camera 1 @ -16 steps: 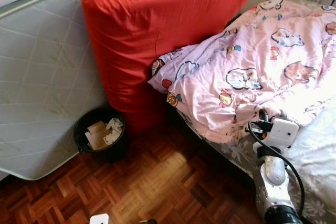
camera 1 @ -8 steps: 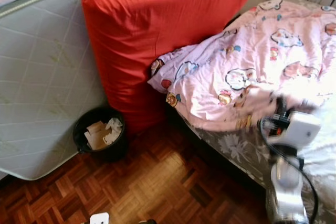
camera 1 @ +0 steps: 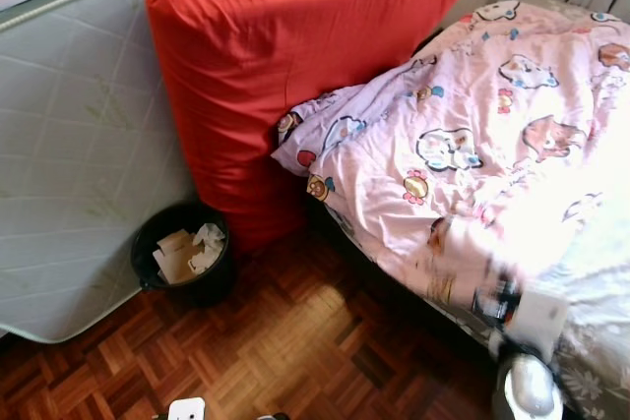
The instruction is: Clean up the room
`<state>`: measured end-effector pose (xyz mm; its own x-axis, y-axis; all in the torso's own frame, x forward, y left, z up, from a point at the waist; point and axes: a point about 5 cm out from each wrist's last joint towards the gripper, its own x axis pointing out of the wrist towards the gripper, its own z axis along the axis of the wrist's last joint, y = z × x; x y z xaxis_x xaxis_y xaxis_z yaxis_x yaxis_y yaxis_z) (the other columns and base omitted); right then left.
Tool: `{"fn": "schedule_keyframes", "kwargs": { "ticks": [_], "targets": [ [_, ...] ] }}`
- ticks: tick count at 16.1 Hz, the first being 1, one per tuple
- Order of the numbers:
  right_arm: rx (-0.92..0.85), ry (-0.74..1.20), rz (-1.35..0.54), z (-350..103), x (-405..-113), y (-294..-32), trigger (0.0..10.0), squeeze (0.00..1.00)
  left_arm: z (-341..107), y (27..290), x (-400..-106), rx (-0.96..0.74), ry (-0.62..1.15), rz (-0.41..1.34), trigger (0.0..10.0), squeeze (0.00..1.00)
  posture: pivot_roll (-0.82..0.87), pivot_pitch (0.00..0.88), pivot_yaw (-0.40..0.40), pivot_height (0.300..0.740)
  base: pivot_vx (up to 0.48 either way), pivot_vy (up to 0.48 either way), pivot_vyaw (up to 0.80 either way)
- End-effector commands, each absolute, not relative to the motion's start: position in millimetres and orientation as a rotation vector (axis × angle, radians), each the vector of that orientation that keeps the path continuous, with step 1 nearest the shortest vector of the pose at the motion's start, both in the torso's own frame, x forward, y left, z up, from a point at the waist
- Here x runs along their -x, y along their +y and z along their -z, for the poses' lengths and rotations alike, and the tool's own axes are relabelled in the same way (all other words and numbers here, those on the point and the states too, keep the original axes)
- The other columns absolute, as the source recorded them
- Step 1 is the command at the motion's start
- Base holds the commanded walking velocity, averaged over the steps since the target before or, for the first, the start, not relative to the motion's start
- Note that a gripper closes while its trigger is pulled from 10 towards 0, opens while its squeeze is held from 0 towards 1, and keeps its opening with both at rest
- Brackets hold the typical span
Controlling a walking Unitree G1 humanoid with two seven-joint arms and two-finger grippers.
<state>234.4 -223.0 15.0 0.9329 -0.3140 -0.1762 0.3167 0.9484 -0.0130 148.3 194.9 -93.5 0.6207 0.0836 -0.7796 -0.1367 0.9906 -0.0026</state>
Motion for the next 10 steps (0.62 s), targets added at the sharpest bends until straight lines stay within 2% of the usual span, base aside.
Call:
{"fn": "schedule_keyframes", "kwargs": {
  "ticks": [1, 6, 10],
  "targets": [
    [-0.027, 0.242, 0.313, -3, -227, -222, 10.0, 0.00, 98, 188, -139, 0.080, 0.932, -0.105, 10.0, 0.00, 0.04, 0.142, 0.020, 0.740, 0.000, 0.000, 0.00],
    [-0.026, 0.559, 0.399, 50, -185, -231, 10.0, 0.00, 98, 190, -139, 0.060, 0.933, -0.083, 10.0, 0.00, 0.04, 0.144, 0.024, 0.740, 0.000, 0.000, 0.00],
    [-0.033, 0.680, 0.432, 67, -168, -237, 10.0, 0.00, 98, 190, -139, 0.047, 0.934, -0.063, 10.0, 0.00, 0.04, 0.136, 0.027, 0.740, 0.000, 0.000, 0.00]
  ]
}}
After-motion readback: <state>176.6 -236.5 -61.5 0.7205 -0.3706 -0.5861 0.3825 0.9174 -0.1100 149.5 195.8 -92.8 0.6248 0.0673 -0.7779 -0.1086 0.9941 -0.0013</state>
